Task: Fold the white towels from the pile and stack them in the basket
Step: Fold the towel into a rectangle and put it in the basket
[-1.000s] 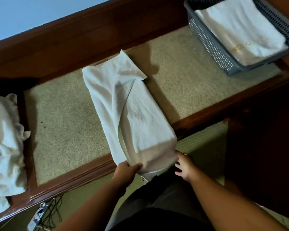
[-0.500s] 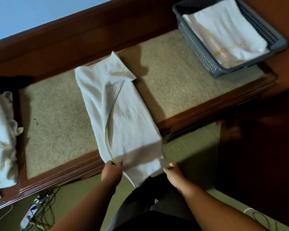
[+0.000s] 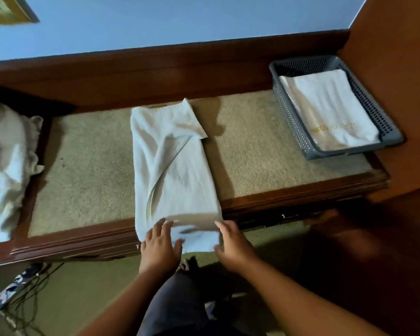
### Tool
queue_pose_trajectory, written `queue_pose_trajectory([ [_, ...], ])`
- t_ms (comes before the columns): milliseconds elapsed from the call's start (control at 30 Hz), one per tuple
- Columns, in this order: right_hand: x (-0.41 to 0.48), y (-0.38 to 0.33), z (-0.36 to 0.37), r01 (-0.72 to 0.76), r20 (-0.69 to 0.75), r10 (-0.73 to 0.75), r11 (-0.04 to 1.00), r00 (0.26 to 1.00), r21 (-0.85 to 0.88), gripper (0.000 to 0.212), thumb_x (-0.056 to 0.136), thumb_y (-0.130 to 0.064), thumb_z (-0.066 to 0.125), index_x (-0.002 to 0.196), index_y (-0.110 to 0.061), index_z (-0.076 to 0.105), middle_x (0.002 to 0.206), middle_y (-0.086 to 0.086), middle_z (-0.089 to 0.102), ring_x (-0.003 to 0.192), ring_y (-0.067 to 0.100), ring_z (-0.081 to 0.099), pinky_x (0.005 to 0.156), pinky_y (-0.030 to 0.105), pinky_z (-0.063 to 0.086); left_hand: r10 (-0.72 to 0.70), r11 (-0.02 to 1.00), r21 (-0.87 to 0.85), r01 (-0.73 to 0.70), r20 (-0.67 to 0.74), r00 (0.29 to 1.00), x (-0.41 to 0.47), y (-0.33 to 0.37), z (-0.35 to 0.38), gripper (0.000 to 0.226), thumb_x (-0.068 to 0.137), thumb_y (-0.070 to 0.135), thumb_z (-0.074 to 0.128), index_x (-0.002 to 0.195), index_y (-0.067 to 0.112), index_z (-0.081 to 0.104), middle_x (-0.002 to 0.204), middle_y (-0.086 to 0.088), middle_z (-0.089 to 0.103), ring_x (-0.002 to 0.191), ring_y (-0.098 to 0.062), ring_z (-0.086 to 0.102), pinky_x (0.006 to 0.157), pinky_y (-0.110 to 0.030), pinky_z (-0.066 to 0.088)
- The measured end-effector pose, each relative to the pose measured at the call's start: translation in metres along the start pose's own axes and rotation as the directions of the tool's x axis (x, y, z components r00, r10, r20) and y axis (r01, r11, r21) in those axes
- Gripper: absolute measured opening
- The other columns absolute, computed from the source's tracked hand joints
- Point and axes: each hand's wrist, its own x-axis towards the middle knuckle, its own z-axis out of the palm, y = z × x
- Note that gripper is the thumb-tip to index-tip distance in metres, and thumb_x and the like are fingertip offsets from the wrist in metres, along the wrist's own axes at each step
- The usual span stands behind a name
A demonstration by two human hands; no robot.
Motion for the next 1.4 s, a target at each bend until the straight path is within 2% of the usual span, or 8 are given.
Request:
queue_pose_trajectory([
  [167, 0.027, -0.018, -0.005, 0.146, 0.041, -0.141, 0.974, 0.989, -0.171, 0.070, 0.095, -0.030, 0.056, 0.156, -0.029, 0.023, 0.166, -0.003, 0.005, 0.152, 0.020, 0.015, 0.120, 0.038, 0.026, 0.135, 0.988, 0.067, -0.142, 0.110, 0.985, 0.001, -0.001, -0.001, 0.060, 0.100, 0.050, 0.043, 0.154, 0.032, 0.024, 0.168, 0.009, 0.004, 0.152, -0.019, 0.016, 0.118, -0.040, 0.024],
  [333, 0.065, -0.034, -0.005, 0.186, 0.110, -0.160, 0.934, 0.981, -0.304, 0.073, 0.099, -0.041, 0.048, 0.159, -0.034, 0.007, 0.165, -0.004, -0.021, 0.152, 0.016, -0.020, 0.122, 0.051, -0.003, 0.210, 0.963, 0.146, -0.227, 0.123, 0.970, 0.042, -0.015, 0.001, 0.083, 0.088, 0.063, 0.016, 0.161, 0.024, 0.010, 0.167, 0.007, -0.010, 0.156, -0.017, -0.003, 0.122, -0.039, 0.010],
  [533, 0.116, -0.049, -0.010, 0.188, 0.157, -0.135, 0.899, 0.978, -0.396, 0.072, 0.101, -0.052, 0.035, 0.155, -0.043, -0.012, 0.157, -0.003, -0.039, 0.146, 0.018, -0.034, 0.117, 0.055, -0.015, 0.265, 0.922, 0.235, -0.309, 0.200, 0.943, 0.099, -0.033, -0.008, 0.081, 0.095, 0.063, 0.030, 0.159, 0.031, -0.008, 0.164, 0.011, -0.024, 0.152, -0.013, -0.021, 0.121, -0.036, -0.008],
  [667, 0.153, -0.060, -0.021, 0.171, 0.142, -0.122, 0.891, 0.982, -0.420, 0.075, 0.100, -0.059, 0.032, 0.156, -0.039, -0.014, 0.156, -0.003, -0.041, 0.144, 0.018, -0.037, 0.114, 0.054, -0.020, 0.351, 0.858, 0.318, -0.403, 0.210, 0.913, 0.138, -0.050, -0.027, 0.078, 0.094, 0.069, 0.029, 0.161, 0.032, 0.013, 0.169, 0.009, 0.001, 0.155, -0.017, 0.006, 0.119, -0.039, 0.005],
  [733, 0.171, -0.064, -0.028, 0.175, 0.141, -0.125, 0.882, 0.982, -0.437, 0.077, 0.099, -0.063, 0.030, 0.155, -0.040, -0.016, 0.155, -0.004, -0.043, 0.142, 0.017, -0.041, 0.113, 0.055, -0.022, 0.318, 0.869, 0.334, -0.365, 0.188, 0.929, 0.161, -0.056, -0.039, 0.077, 0.095, 0.068, 0.027, 0.161, 0.031, 0.013, 0.169, 0.009, 0.002, 0.155, -0.016, 0.008, 0.119, -0.045, 0.013],
  [1033, 0.239, -0.095, -0.054, 0.199, 0.177, -0.132, 0.872, 0.975, -0.447, 0.081, 0.093, -0.075, 0.023, 0.152, -0.043, -0.023, 0.152, -0.006, -0.047, 0.140, 0.018, -0.045, 0.114, 0.063, -0.018, 0.192, 0.913, 0.339, -0.225, 0.131, 0.973, 0.257, -0.060, -0.095, 0.070, 0.102, 0.058, 0.019, 0.158, 0.031, -0.015, 0.164, 0.012, -0.024, 0.152, -0.021, -0.020, 0.121, -0.055, 0.007],
  [1200, 0.287, -0.116, -0.073, 0.177, 0.165, -0.113, 0.875, 0.980, -0.451, 0.081, 0.093, -0.076, 0.022, 0.150, -0.045, -0.027, 0.151, -0.009, -0.049, 0.140, 0.017, -0.045, 0.111, 0.071, -0.014, 0.142, 0.922, 0.335, -0.194, 0.174, 0.974, 0.302, -0.047, -0.119, 0.070, 0.103, 0.057, 0.019, 0.158, 0.032, -0.017, 0.168, 0.007, -0.012, 0.154, -0.029, -0.017, 0.121, -0.055, 0.008],
  [1400, 0.363, -0.141, -0.105, 0.137, 0.068, -0.120, 0.891, 0.990, -0.433, 0.083, 0.087, -0.084, 0.022, 0.150, -0.051, -0.020, 0.155, -0.014, -0.042, 0.145, 0.015, -0.037, 0.110, 0.074, -0.006, -0.004, 0.983, 0.185, -0.017, 0.110, 0.994, 0.354, -0.046, -0.136, 0.076, 0.097, 0.070, 0.018, 0.153, 0.041, -0.025, 0.164, 0.005, -0.028, 0.154, -0.031, -0.008, 0.118, -0.055, 0.018],
])
